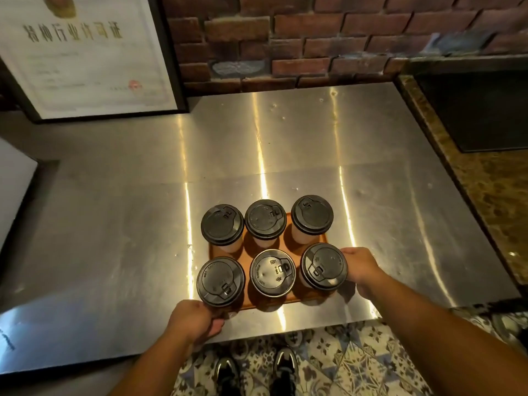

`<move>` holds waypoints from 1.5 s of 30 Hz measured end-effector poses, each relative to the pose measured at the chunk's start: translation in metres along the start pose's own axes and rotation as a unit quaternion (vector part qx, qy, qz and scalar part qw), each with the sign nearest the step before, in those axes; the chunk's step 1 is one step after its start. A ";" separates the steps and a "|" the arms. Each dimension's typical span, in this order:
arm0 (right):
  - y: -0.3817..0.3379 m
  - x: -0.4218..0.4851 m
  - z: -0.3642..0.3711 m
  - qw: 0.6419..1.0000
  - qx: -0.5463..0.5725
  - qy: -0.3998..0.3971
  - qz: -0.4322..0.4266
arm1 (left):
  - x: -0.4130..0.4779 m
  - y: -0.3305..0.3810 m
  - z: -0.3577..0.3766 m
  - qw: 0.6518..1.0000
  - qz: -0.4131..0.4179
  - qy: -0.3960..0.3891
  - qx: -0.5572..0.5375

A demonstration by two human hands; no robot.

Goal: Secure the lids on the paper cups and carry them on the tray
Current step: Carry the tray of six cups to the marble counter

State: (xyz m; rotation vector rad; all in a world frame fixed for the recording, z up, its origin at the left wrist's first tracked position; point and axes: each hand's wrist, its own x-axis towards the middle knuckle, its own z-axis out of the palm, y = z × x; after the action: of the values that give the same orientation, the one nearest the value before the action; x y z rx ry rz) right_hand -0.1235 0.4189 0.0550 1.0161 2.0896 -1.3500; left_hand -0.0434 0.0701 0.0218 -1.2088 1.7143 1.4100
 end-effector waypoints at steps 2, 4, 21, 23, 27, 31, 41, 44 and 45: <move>0.001 0.002 0.002 1.000 0.001 -0.002 -0.012 | 0.001 0.000 -0.005 1.000 0.006 0.009 0.027; 0.003 0.003 0.004 0.999 -0.022 0.001 -0.026 | 0.005 0.003 -0.011 0.996 0.026 0.045 0.071; -0.017 0.036 0.013 0.977 -0.198 0.009 -0.080 | 0.052 0.097 -0.013 0.879 0.231 0.077 0.410; -0.018 0.037 0.013 0.973 -0.216 0.004 -0.079 | 0.059 0.094 -0.009 0.860 0.260 0.073 0.432; -0.022 0.040 0.014 0.959 -0.267 -0.010 -0.092 | 0.066 0.094 -0.008 0.858 0.264 0.083 0.434; -0.023 0.042 0.014 0.954 -0.284 -0.030 -0.094 | 0.065 0.090 -0.008 0.872 0.246 0.070 0.417; -0.030 0.037 0.009 0.957 -0.259 -0.089 -0.091 | 0.074 0.079 -0.011 0.901 0.277 0.061 0.328; -0.028 0.034 0.009 0.960 -0.246 -0.088 -0.099 | 0.070 0.080 -0.011 0.933 0.244 0.024 0.265; -0.029 0.032 0.008 0.962 -0.240 -0.087 -0.100 | 0.066 0.082 -0.009 0.932 0.241 0.033 0.269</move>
State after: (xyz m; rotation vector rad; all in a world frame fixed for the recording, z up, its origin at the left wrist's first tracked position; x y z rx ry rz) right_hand -0.1658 0.4148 0.0457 0.4764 2.2669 -0.9010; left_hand -0.1438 0.0451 -0.0002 -0.5574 2.3503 1.0307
